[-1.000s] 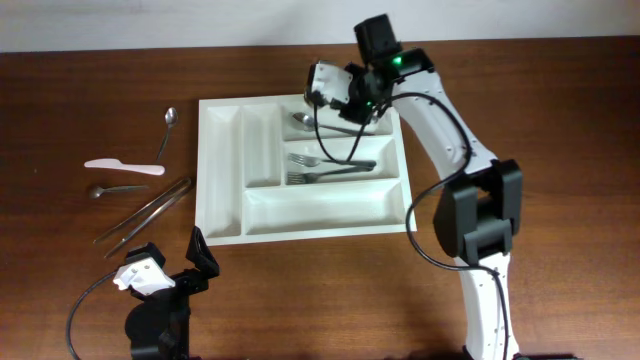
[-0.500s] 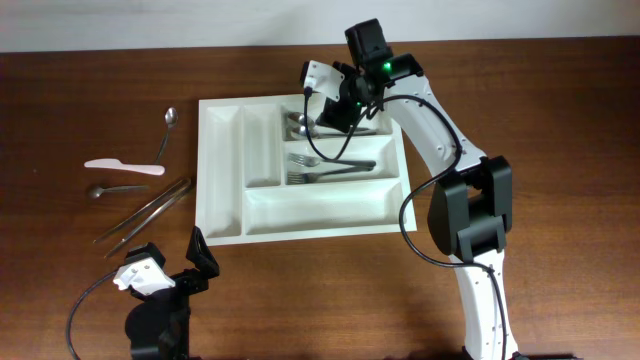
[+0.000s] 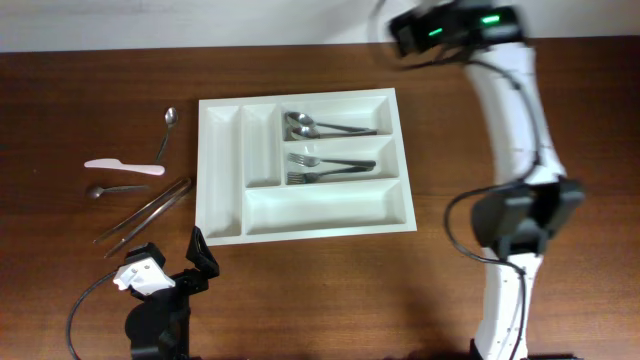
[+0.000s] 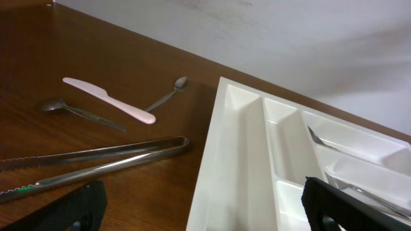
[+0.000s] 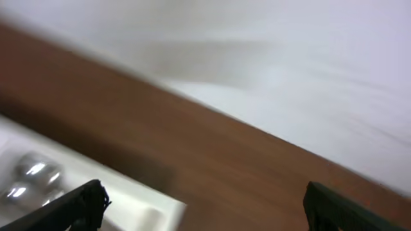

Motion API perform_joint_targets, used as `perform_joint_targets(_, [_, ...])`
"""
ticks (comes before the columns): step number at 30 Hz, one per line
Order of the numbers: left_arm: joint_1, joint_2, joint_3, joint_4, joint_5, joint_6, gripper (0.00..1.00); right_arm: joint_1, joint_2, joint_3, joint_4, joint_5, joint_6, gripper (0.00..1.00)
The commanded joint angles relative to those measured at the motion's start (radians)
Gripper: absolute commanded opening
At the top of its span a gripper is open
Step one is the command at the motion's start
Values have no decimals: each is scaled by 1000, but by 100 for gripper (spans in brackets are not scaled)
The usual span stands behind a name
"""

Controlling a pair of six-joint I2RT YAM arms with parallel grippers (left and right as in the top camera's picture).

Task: Pack container
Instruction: 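Raise the right gripper away from the tray to the upper right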

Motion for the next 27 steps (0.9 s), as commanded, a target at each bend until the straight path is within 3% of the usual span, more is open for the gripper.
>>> perform_joint_targets(1, [6, -9, -4, 0, 11, 20, 99, -73, -28, 22, -69, 53, 213, 99])
perform_joint_targets(5, [6, -9, -4, 0, 11, 20, 99, -137, -20, 11, -199, 53, 321, 99])
perform_joint_targets(12, [6, -9, -4, 0, 11, 20, 99, -162, -19, -20, -346, 56, 340, 99])
perform_joint_targets(21, [6, -9, -4, 8, 0, 19, 99, -162, -19, -20, -368, 53, 340, 99])
perform_joint_targets(27, [6, -8, 14, 139, 31, 2, 99, -162, -19, -20, -368, 53, 340, 99])
